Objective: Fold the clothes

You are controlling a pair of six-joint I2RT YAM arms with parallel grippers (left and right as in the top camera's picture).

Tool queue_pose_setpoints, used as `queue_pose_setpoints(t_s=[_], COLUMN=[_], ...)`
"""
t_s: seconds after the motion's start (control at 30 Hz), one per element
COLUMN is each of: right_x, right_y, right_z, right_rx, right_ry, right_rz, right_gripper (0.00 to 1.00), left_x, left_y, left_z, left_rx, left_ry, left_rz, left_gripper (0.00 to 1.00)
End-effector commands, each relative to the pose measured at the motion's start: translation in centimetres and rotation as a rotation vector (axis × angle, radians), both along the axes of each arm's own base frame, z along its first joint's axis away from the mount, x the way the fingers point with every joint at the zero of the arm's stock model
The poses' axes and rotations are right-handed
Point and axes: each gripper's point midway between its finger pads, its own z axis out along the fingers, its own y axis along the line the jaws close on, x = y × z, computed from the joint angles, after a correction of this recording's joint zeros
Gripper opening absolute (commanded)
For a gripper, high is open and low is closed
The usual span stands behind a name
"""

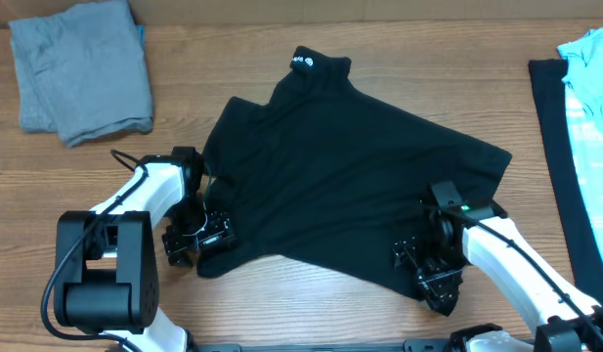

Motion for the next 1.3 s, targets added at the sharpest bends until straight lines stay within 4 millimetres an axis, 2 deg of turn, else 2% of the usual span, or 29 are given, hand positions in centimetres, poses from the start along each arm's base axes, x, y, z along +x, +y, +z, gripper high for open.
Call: queue_pose_setpoints(t_s=[0.0,0.27,0.4,0.47,0.53,0.57,0.6,0.63,0.67,0.7,0.73,0.87,0.9,1.07,1.27], right_x=[-0.7,-2.5,-2.6,-2.6,-2.5,-2.5,-2.5,-2.5,-2.4,-2.3,-2.3,-2.0,-1.8,-0.8,-0.1], right_y=[0.0,-0.6,-0.6,-0.6,-0.6,-0.6,-0.6,-0.6,-0.6,-0.7,-0.8,-1.2,-1.3,-1.4,-3.1], right_z=[-0.3,-1.9,-2.7,-2.8,-2.8,-2.8,-2.8,-2.8,-2.8,-2.9,-2.9,-2.9,-2.8,-2.1,-0.2], right_rx=[-0.004,-0.033,-0.027,-0.027,-0.026,-0.026,-0.026,-0.026,-0.028,-0.034,-0.039,-0.070,-0.073,-0.089,-0.197], right_ry=[0.014,0.056,0.044,0.039,0.035,0.035,0.035,0.035,0.032,0.029,0.027,0.019,0.013,-0.010,-0.017], right_rz=[-0.036,-0.057,-0.058,-0.058,-0.057,-0.057,-0.058,-0.058,-0.057,-0.056,-0.056,-0.076,-0.075,-0.072,-0.055], right_gripper=[0.86,0.86,0.86,0.83,0.75,0.70,0.63,0.59,0.51,0.44,0.39,0.08,0.04,0.04,0.04], left_x=[0.0,0.1,0.1,0.1,0.1,0.0,-0.1,-0.1,-0.3,-0.4,-0.5,-0.7,-0.8,-0.4,0.6], left_y=[-0.6,-0.7,-0.8,-0.8,-0.8,-0.8,-0.8,-0.8,-0.8,-0.9,-1.0,-1.2,-1.2,-1.2,-1.3], left_z=[-1.0,-1.1,-1.1,-1.1,-1.0,-1.0,-1.0,-1.0,-0.9,-0.8,-0.8,-0.4,-0.3,1.6,5.5], left_rx=[-0.035,-0.037,-0.043,-0.043,-0.043,-0.043,-0.043,-0.042,-0.044,-0.049,-0.055,-0.067,-0.067,-0.070,-0.074], left_ry=[0.018,0.014,0.013,0.013,0.015,0.016,0.023,0.023,0.029,0.034,0.039,0.048,0.052,-0.010,-0.178], left_rz=[0.002,0.003,0.005,0.005,0.004,0.004,0.004,0.004,0.005,0.007,0.009,0.009,0.009,0.008,0.030], left_gripper=[0.90,0.90,0.87,0.84,0.77,0.70,0.49,0.34,0.10,0.04,0.04,0.04,0.04,0.04,0.04])
